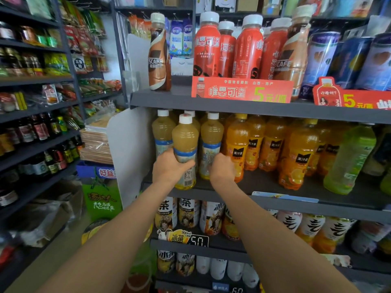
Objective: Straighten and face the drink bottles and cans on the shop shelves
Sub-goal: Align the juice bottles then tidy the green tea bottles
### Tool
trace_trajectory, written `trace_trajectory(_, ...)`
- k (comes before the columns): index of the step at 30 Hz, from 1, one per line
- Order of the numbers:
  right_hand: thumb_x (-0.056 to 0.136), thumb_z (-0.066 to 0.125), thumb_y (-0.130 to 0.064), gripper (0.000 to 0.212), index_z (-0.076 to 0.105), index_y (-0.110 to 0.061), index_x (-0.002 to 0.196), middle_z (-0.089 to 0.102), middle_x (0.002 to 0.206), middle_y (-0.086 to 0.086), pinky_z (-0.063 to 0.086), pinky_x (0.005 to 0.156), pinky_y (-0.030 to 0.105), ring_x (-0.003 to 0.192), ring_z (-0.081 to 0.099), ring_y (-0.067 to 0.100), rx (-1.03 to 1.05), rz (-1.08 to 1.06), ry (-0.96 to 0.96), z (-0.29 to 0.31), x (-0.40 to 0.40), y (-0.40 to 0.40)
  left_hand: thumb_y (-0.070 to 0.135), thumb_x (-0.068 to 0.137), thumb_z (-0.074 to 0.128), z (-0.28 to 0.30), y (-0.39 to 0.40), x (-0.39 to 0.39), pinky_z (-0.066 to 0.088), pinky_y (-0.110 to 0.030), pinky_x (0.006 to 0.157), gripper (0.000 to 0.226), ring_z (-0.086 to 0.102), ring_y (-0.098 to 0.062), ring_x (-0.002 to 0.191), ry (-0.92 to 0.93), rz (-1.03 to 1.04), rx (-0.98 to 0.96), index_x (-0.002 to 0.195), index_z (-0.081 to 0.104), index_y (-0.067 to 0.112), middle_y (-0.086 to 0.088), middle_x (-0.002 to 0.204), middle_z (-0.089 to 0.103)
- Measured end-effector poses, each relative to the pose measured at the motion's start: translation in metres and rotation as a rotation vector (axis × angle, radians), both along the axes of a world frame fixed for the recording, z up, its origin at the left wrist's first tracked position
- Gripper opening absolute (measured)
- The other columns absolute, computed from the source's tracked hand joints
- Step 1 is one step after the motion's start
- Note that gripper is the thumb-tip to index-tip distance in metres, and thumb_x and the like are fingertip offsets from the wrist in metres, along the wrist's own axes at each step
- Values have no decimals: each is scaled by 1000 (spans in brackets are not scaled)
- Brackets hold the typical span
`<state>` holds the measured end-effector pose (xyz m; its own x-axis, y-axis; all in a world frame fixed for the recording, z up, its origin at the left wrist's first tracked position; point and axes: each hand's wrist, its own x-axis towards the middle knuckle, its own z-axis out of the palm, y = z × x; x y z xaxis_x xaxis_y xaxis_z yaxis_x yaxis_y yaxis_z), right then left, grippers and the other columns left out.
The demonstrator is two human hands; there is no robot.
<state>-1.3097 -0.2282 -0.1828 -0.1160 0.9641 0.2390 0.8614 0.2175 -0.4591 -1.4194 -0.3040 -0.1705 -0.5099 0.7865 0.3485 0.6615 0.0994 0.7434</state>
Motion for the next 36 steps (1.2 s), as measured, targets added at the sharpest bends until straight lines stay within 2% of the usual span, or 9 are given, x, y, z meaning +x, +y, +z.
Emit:
trace_trajectory(8, 94, 46, -2, 23, 58, -1, 114, 62, 118, 15, 50, 83, 35, 109, 60, 31, 46, 4, -70, 3, 3, -10, 36, 73, 72, -1, 5, 5, 49, -34, 84, 42, 61, -23, 103, 46, -55, -10, 107, 58, 15, -4, 108, 66)
trace_trajectory(10, 95, 51, -18, 22, 60, -3, 109, 64, 113, 14, 49, 80, 36, 105, 62, 32, 60, 1, -18, 4, 13, -14, 34, 73, 73, 3, 6, 11, 50, -34, 84, 41, 61, -21, 101, 62, -100, 11, 106, 59, 14, -3, 105, 66)
trace_trajectory(12, 94, 51, -38, 34, 60, -6, 103, 66, 106, 13, 50, 77, 36, 99, 63, 32, 109, -79, 71, 5, 29, -16, 36, 72, 73, 7, 8, 19, 52, -37, 84, 40, 62, -21, 98, 79, -131, 23, 103, 59, 15, -3, 102, 66)
trace_trajectory(15, 87, 58, -46, 51, 47, -6, 117, 58, 118, 14, 48, 81, 40, 107, 59, 34, 146, -244, 287, 9, 54, -9, 37, 73, 72, 11, 11, 32, 52, -36, 84, 39, 62, -21, 98, 73, -174, 19, 102, 59, 15, -3, 104, 66)
trace_trajectory(18, 80, 69, -41, 69, 33, -6, 128, 51, 128, 15, 46, 88, 43, 116, 53, 35, -33, -143, 303, 13, 63, 8, 37, 75, 71, 12, 16, 44, 49, -31, 80, 39, 62, -20, 100, 80, -185, -9, 105, 60, 14, -3, 106, 66)
trace_trajectory(21, 80, 70, -37, 66, 35, -9, 129, 54, 126, 15, 45, 90, 42, 117, 53, 34, -158, -59, 331, 16, 59, 18, 39, 74, 71, 10, 22, 50, 52, -38, 85, 42, 62, -22, 101, 68, -176, -7, 104, 61, 13, -5, 107, 67)
trace_trajectory(26, 82, 68, -29, 63, 34, -6, 130, 50, 130, 18, 44, 93, 43, 120, 50, 38, -136, -160, 468, 14, 69, 18, 40, 76, 69, 12, 29, 57, 52, -36, 80, 40, 63, -23, 97, 94, -139, -14, 102, 61, 11, -5, 102, 68)
trace_trajectory(30, 81, 70, -27, 64, 35, -3, 129, 50, 130, 21, 44, 94, 43, 119, 51, 40, -131, -245, 458, 17, 99, 22, 41, 77, 68, 13, 36, 72, 50, -32, 75, 38, 62, -22, 94, 109, -144, -8, 97, 58, 10, -4, 98, 65)
trace_trajectory(36, 81, 70, -22, 59, 39, -4, 129, 54, 127, 19, 45, 95, 43, 117, 53, 37, -156, -156, 427, 19, 111, 24, 38, 79, 68, 15, 57, 106, 43, -29, 73, 35, 61, -24, 99, 56, -148, -46, 97, 55, 11, -7, 103, 64)
